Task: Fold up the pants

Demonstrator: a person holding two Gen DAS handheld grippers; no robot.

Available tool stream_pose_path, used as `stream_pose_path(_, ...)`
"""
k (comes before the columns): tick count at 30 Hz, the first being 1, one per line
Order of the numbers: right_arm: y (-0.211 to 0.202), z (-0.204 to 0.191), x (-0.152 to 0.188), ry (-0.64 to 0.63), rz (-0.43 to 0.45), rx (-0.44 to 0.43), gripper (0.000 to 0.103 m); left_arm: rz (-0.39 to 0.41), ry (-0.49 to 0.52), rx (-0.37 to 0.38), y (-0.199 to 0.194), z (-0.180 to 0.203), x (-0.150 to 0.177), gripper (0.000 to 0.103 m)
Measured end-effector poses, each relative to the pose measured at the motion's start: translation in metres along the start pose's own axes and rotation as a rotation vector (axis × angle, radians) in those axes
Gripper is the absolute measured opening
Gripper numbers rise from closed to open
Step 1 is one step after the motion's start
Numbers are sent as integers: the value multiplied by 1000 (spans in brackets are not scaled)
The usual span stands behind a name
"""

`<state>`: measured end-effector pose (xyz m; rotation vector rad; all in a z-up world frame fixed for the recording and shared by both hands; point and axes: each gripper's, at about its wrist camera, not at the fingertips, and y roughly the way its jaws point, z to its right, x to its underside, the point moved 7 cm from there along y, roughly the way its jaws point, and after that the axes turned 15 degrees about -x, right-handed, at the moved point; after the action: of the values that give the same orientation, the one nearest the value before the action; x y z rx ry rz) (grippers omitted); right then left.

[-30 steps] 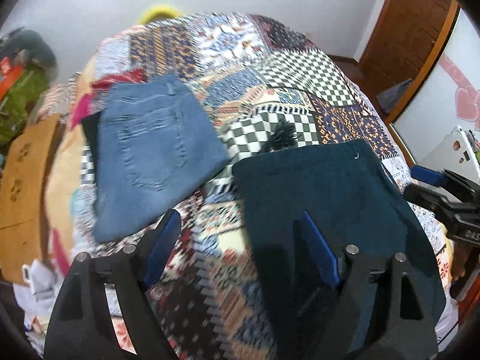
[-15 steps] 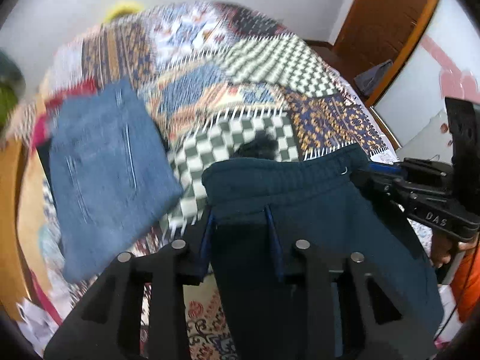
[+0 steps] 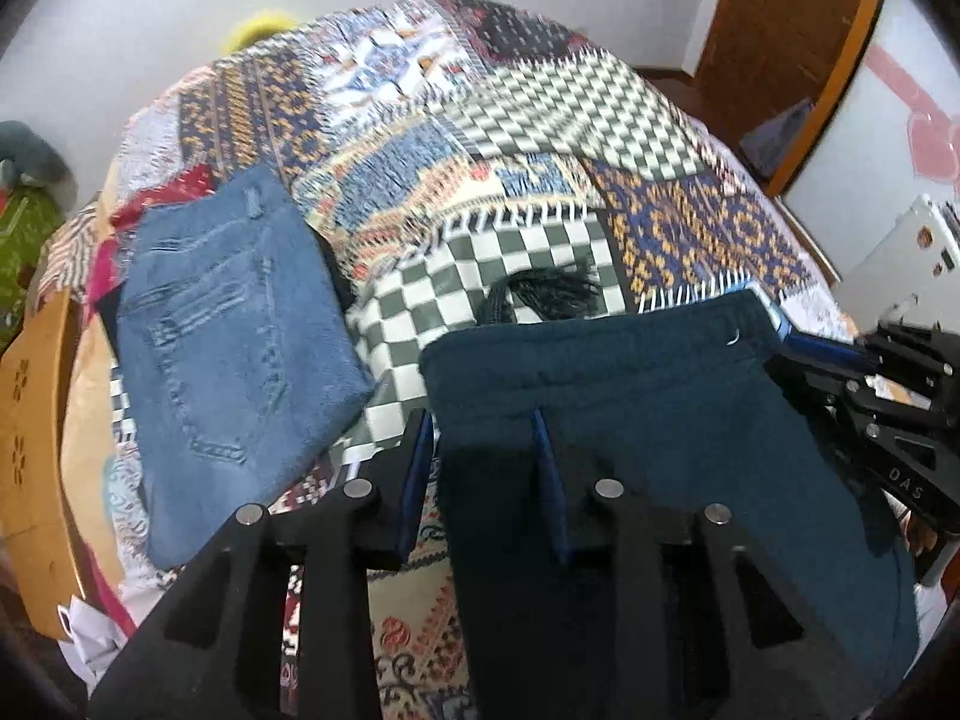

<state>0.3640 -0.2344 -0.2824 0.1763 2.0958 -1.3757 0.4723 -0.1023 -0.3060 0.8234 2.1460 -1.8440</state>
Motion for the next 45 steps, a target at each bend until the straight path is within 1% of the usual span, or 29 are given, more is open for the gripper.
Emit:
stream_pose_path(3,-21,-3,3,31,35,13,14,70,-24,-41,-25,-10,0,36)
stream_pose_path(5,-32,-9,2,29,51,19,15,96,-27,-48,-41,-15,1,38)
stream_pose_path(6,-39,-12,2,26,63,19,18,106,-27,-50,-47,-18,1,39)
stream_pose_path(8,-56,-21,0,15,98,11,25,138,-28,-64,-64,-24,5,49)
stream_pose_path(9,-63,-25,0,9,114,9,33,155,-30,-73,-72,-27,7,52)
stream_pose_path(10,-71,-31,0,0,135,5,40,175,-33,-81,-81,-31,10,59)
stream_pose_path(11,-78,-36,-1,-8,150,2,44,196,-37,-87,-91,-35,13,64)
stream_pose_path(12,-86,-41,0,-17,168,-1,50,209,-39,-89,-98,-37,16,65)
stream_pose_path(13,-91,-46,0,-22,177,-1,56,218,-41,-90,-105,-39,19,67)
stream_pose_path(15,-99,-52,3,-28,193,-7,62,225,-52,-85,-116,-44,27,73)
stream_pose_path(16,-103,-56,5,-27,199,-14,67,223,-59,-80,-120,-47,31,79)
stream_pose_path(17,-104,-58,8,-22,202,-22,70,220,-65,-74,-122,-48,35,83)
stream_pose_path(19,-105,-60,15,1,204,-45,81,202,-63,-61,-123,-50,44,87)
stream_pose_path(20,-103,-60,20,13,199,-53,82,186,-58,-58,-121,-50,49,90)
stream_pose_path(23,-92,-58,35,51,157,-68,83,125,-42,-35,-108,-49,63,91)
stream_pose_path(25,-79,-54,47,80,117,-78,83,66,-35,-7,-95,-46,72,91)
stream_pose_path(27,-67,-49,59,114,79,-95,83,1,-36,39,-81,-39,80,91)
stream_pose_path(28,-61,-47,67,131,56,-108,83,-47,-29,75,-71,-34,85,91)
stream_pose_path(30,-50,-42,79,157,11,-123,83,-93,-19,113,-60,-27,91,91)
stream_pose_path(33,-38,-36,88,217,-10,-182,83,-125,-24,159,-47,-18,91,91)
stream_pose_path(36,-30,-29,90,282,-18,-258,83,-152,-28,205,-39,-13,84,91)
stream_pose_path(39,-18,-25,90,325,-44,-327,83,-193,-10,258,-28,-3,79,91)
stream_pose_path(41,-11,-23,90,346,-58,-355,86,-221,-4,294,-20,3,77,91)
stream_pose_path(45,-4,-22,87,355,-70,-386,87,-280,-19,364,-9,13,71,91)
